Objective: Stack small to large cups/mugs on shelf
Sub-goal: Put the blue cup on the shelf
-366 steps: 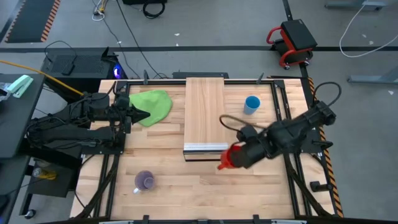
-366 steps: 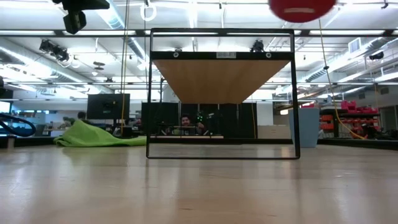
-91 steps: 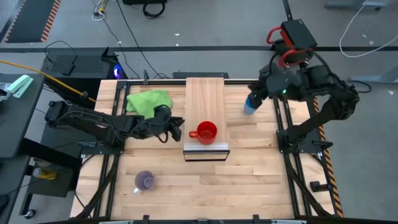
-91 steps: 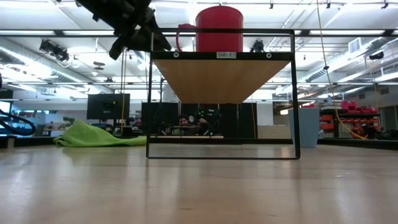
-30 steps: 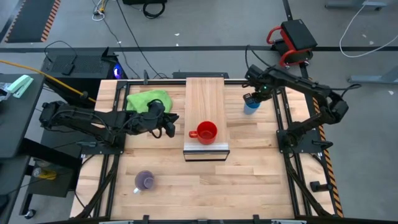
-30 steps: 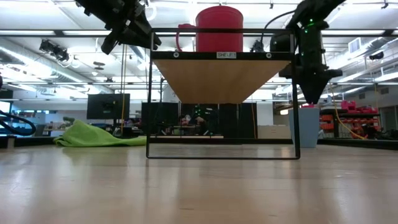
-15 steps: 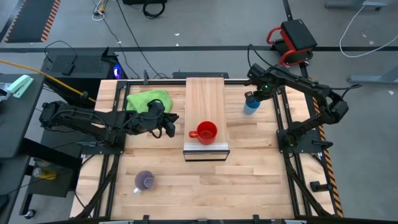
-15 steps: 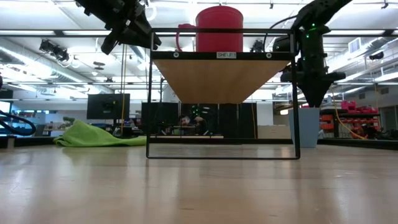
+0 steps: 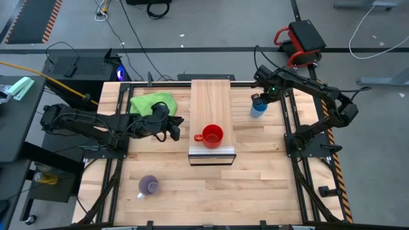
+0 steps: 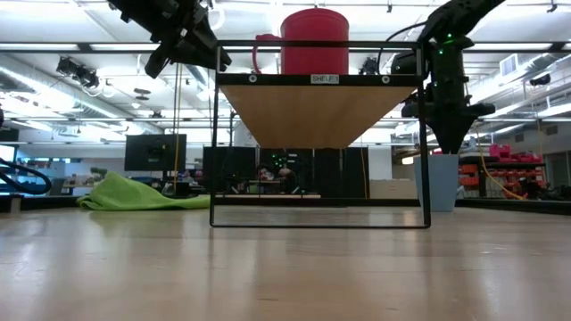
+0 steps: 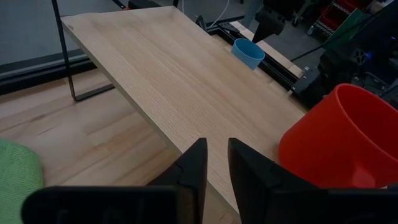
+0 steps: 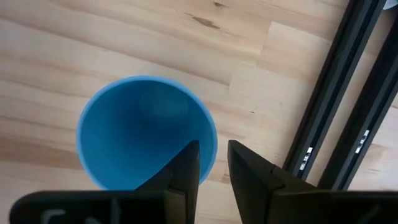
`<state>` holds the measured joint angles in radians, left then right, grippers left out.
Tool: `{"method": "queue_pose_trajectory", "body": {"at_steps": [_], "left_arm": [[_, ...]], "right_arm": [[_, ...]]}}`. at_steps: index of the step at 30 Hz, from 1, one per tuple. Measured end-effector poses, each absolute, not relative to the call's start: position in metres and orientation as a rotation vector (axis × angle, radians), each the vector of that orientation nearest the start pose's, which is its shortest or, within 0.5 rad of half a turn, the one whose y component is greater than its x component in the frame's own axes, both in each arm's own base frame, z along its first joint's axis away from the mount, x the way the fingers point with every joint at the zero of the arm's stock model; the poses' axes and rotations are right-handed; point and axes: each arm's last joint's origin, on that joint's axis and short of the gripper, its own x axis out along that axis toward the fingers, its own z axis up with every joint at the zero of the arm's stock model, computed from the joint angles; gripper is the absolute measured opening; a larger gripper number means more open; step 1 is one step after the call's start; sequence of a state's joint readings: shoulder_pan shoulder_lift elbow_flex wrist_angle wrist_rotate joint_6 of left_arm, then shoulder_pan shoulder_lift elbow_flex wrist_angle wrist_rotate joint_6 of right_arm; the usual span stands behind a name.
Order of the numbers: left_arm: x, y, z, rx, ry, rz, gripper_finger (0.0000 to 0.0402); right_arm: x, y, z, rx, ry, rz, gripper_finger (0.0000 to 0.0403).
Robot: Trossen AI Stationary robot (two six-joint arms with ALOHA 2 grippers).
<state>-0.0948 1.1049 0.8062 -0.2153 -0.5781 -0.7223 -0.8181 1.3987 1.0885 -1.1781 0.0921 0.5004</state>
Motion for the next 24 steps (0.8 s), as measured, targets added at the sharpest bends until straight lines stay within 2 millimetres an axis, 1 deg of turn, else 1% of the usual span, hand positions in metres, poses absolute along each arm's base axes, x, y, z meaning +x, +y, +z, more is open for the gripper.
{"method": "queue_pose_trajectory", "body": {"at_steps": [13, 15, 20, 24], "left_arm": [[0.234, -0.006, 0.279, -0.523, 0.294, 0.622, 0.0069], [0.234, -0.006, 0.279, -0.523, 0.294, 0.622, 0.0071], [0.234, -0.006, 0.279, -0.523, 0.294, 0.622, 0.0075], [0.234, -0.006, 0.279, -0.523, 0.294, 0.622, 0.0070]], "right_arm": [[0.159, -0.173, 0.249, 0.936, 1.237, -1.107, 0.0091], [0.159, -0.172, 0.244, 0.950, 1.237, -1.099, 0.0091], [0.155, -0.167, 0.223, 0.973, 1.270, -1.097, 0.0091], [0.153, -0.165, 0.216, 0.985, 1.284, -1.105, 0.0091]]}}
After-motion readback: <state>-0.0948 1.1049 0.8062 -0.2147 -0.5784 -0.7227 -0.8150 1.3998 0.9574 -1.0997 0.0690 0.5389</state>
